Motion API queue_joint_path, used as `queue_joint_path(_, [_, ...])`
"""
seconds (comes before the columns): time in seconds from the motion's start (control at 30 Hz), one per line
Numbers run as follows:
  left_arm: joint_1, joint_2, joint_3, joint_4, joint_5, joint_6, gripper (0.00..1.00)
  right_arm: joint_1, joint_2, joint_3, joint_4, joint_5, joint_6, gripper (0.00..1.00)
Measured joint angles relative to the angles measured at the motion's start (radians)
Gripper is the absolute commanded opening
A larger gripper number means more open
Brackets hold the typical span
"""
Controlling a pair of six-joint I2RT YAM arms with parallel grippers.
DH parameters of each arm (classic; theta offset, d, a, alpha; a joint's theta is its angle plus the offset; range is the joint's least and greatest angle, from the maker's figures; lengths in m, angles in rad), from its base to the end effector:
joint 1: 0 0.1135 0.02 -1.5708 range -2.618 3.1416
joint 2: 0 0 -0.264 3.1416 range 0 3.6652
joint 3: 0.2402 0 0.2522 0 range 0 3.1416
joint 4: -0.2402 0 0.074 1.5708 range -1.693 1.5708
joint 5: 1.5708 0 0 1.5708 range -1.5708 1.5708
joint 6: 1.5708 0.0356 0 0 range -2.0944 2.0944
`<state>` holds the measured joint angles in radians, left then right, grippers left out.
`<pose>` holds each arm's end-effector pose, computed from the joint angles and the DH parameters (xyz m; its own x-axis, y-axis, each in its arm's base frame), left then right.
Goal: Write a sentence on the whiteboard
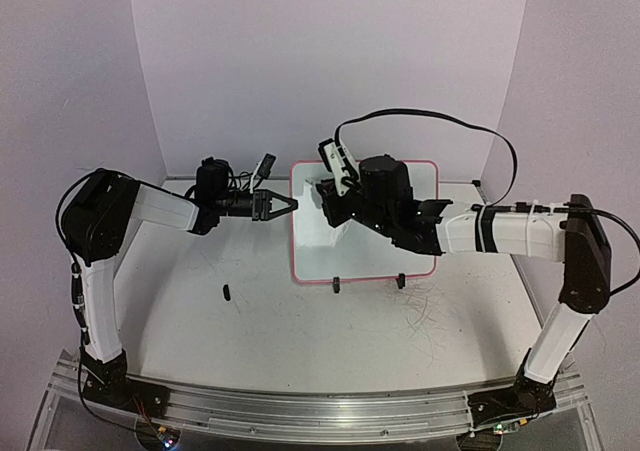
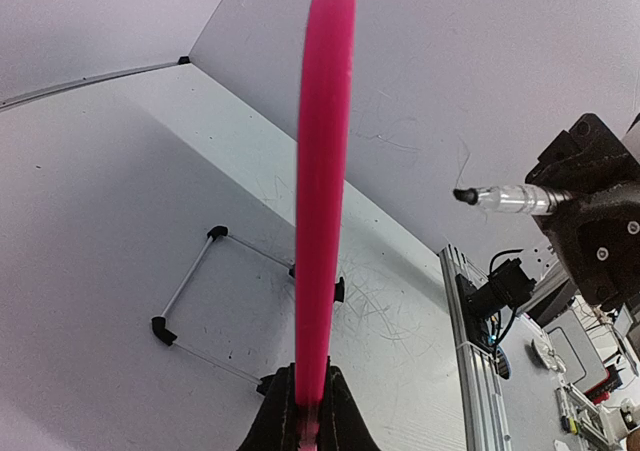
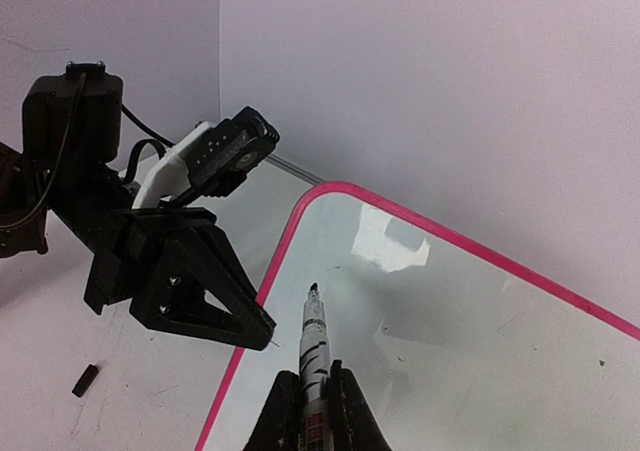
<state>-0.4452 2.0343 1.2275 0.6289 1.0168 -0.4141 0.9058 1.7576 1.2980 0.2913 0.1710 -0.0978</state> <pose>0.3860 -0.2177 0.1979 -0.5413 0.0238 -0.8405 0.8347 0.1353 -0.5338 0.2656 0.3289 0.2997 -0.0373 -0.2034 -0.9784 -0.6788 0.7237 -0.1246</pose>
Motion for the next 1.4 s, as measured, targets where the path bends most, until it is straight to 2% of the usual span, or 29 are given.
queue_joint_path(1.4, [-0.004, -0.008, -0.007, 0.000, -0.006, 0.006, 0.00, 0.000, 0.082, 0.048, 0.042, 0.114, -0.004, 0.00])
